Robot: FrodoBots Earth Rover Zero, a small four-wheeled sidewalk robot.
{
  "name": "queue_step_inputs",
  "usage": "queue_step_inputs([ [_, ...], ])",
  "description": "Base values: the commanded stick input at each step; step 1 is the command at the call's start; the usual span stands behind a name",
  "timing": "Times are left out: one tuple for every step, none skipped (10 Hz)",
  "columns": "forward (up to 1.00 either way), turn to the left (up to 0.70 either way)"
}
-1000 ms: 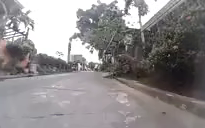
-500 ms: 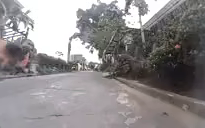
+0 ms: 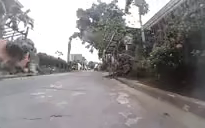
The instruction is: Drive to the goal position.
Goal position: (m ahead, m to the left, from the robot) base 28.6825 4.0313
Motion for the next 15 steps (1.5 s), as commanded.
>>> queue_step_inputs([
  [0.11,0.0],
  [0.11,0.0],
  [0.11,0.0],
  [0.11,0.0],
  [0.11,0.0],
  [0.11,0.0],
  [0.11,0.0],
  [0.1,0.0],
  [0.11,0.0],
  [0.11,0.0],
  [0.11,0.0],
  [0.11,0.0],
  [0.11,0.0],
  [0.11,0.0],
  [0.11,0.0],
])
